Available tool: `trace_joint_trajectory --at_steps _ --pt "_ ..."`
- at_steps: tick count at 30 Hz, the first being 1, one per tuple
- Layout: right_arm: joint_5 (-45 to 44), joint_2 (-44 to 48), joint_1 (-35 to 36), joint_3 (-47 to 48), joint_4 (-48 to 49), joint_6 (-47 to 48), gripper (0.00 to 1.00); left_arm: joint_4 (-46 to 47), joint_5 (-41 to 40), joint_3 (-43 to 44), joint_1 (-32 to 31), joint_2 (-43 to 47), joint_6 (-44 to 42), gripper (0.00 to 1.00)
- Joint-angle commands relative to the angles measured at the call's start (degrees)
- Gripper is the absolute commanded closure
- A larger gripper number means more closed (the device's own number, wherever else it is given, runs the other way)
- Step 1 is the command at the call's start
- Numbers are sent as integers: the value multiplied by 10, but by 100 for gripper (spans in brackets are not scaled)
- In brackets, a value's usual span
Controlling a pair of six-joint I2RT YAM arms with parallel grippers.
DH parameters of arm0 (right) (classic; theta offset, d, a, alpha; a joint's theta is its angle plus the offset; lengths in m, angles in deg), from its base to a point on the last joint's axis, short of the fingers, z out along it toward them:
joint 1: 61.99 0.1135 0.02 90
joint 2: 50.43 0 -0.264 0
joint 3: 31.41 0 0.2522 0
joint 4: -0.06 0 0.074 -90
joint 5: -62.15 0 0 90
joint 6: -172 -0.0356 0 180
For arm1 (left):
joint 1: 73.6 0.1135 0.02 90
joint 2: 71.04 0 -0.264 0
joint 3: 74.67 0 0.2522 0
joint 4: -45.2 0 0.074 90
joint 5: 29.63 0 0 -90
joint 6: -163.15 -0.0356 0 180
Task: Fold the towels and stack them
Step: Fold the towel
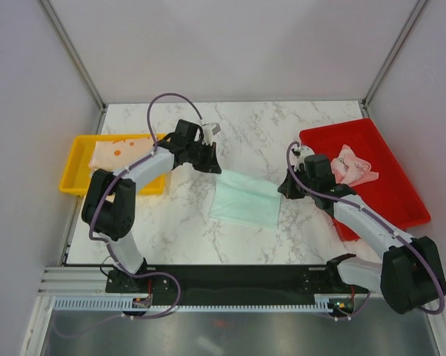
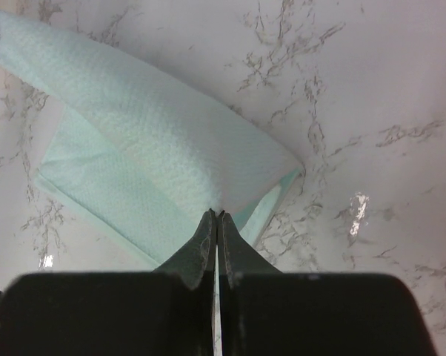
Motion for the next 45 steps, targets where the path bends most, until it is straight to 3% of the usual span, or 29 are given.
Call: trace_joint_trajectory --at_steps 1,17,27,45 --pt "3 22 9 -16 -5 -41 100 24 -22 -34 -17 46 20 98" --pt "47 138 26 -110 -36 -99 100 37 -75 -192 -78 141 82 98" --pt "76 168 31 -163 -18 -140 100 39 -131 -220 -88 151 108 98" --pt "71 182 46 -197 8 -177 97 46 -153 -243 -97 148 133 95"
